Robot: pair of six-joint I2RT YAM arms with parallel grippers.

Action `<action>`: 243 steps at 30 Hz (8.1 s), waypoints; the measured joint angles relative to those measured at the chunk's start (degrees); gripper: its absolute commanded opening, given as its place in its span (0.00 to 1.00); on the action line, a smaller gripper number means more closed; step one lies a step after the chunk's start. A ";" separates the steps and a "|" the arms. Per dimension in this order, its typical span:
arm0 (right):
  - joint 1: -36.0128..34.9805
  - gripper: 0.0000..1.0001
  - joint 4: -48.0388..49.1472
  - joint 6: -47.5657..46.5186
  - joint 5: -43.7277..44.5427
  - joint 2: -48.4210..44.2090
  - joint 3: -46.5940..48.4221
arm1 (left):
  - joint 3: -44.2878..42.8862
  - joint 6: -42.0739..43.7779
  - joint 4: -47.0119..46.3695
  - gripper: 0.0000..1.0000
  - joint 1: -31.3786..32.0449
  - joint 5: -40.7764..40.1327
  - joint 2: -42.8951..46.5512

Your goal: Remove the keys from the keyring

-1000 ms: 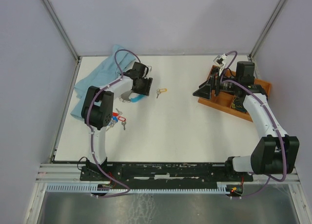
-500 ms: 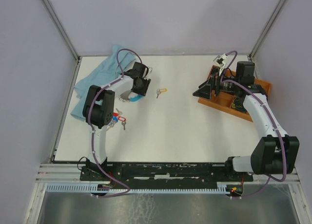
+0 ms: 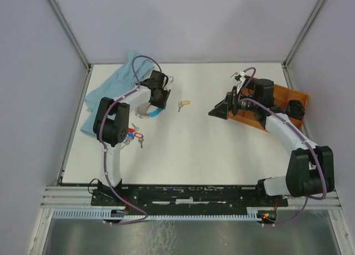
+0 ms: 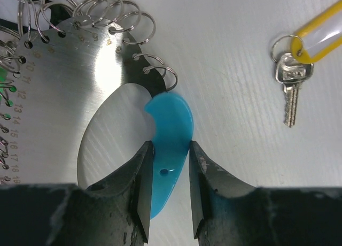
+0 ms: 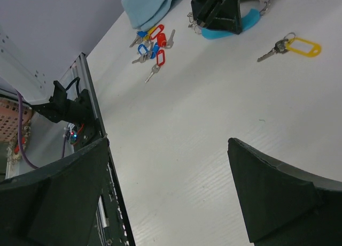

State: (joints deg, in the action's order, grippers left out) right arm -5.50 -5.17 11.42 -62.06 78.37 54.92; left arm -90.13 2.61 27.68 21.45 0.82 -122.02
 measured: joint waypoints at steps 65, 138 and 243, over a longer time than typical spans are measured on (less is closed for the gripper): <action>-28.41 0.02 61.40 36.15 44.15 34.45 -9.92 | 35.56 -38.71 -44.94 0.43 5.38 21.92 23.65; -46.53 0.02 -86.71 -72.28 76.19 9.73 45.35 | 70.58 0.92 -109.15 0.83 25.07 35.65 39.26; -22.73 0.45 -81.35 -69.07 22.99 -1.90 35.15 | 66.79 -18.71 -111.23 0.03 33.68 22.23 39.98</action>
State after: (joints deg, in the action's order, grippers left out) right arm -28.23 -86.52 -57.65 -39.07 76.47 90.06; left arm -23.33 -16.10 -83.55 55.13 23.05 -82.04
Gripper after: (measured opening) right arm 0.474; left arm 0.079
